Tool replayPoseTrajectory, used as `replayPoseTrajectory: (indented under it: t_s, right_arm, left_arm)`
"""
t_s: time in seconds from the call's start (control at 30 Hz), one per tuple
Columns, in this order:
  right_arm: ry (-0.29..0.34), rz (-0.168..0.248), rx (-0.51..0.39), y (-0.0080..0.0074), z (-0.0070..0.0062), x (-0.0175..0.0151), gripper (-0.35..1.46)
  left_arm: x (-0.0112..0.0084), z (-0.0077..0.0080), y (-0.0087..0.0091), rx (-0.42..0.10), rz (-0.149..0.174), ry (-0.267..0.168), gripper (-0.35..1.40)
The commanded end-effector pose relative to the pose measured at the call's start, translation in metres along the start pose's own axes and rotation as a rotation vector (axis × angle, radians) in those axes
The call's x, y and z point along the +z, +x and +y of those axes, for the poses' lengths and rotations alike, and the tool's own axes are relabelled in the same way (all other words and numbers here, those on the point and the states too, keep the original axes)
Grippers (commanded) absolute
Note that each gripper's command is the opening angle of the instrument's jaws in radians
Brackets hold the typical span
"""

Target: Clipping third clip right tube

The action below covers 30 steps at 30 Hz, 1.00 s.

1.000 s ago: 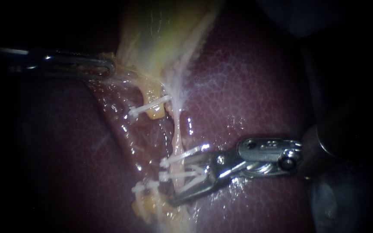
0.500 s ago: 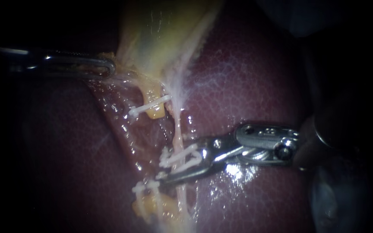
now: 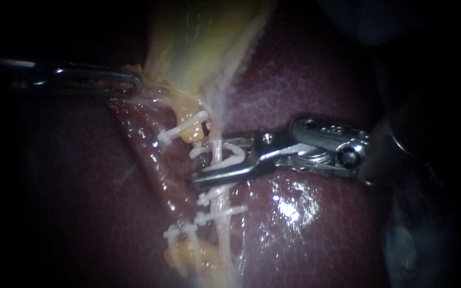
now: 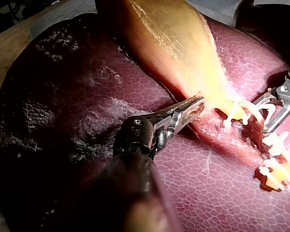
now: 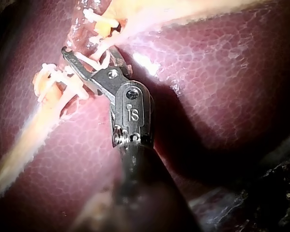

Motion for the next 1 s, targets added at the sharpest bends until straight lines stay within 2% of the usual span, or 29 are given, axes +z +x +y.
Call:
replayPoseTrajectory:
  t_s: [0.03, 0.1, 0.27, 0.37, 0.47, 0.67, 0.77, 0.93, 1.0]
  right_arm:
    - [0.013, 0.005, 0.001, -0.0001, -0.0001, 0.0001, 0.49]
    - [0.059, 0.045, 0.003, -0.0001, -0.0003, 0.0001, 0.49]
    - [0.196, 0.162, 0.150, 0.0000, -0.0009, 0.0003, 0.48]
    - [0.229, 0.210, 0.204, 0.0002, -0.0011, 0.0004, 0.47]
    - [0.201, 0.222, 0.229, 0.0004, -0.0012, 0.0003, 0.46]
    - [0.195, 0.223, 0.234, 0.0010, -0.0012, -0.0002, 0.39]
    - [0.193, 0.221, 0.234, 0.0009, -0.0012, -0.0006, 0.23]
    - [0.190, 0.220, 0.236, 0.0009, -0.0013, -0.0012, -0.30]
    - [0.186, 0.216, 0.255, 0.0010, -0.0013, -0.0013, -0.35]
  left_arm:
    - [0.0001, 0.0001, 0.0001, 0.000, 0.000, 0.000, -0.35]
    - [0.0001, 0.0001, 0.0001, 0.000, 0.000, 0.000, -0.35]
    - [0.0001, 0.0001, 0.0001, 0.000, 0.000, 0.000, -0.35]
    - [0.0001, 0.0001, 0.0001, 0.000, 0.000, 0.000, -0.35]
    - [0.0001, 0.0001, 0.0001, 0.000, 0.000, 0.000, -0.35]
    - [0.0001, 0.0001, 0.0001, 0.000, 0.000, 0.000, -0.35]
    - [0.0001, 0.0001, 0.0001, 0.000, 0.000, 0.000, -0.35]
    - [0.0001, 0.0001, 0.0001, 0.000, 0.000, 0.000, -0.35]
    - [0.0001, 0.0001, 0.0001, 0.000, 0.000, 0.000, -0.35]
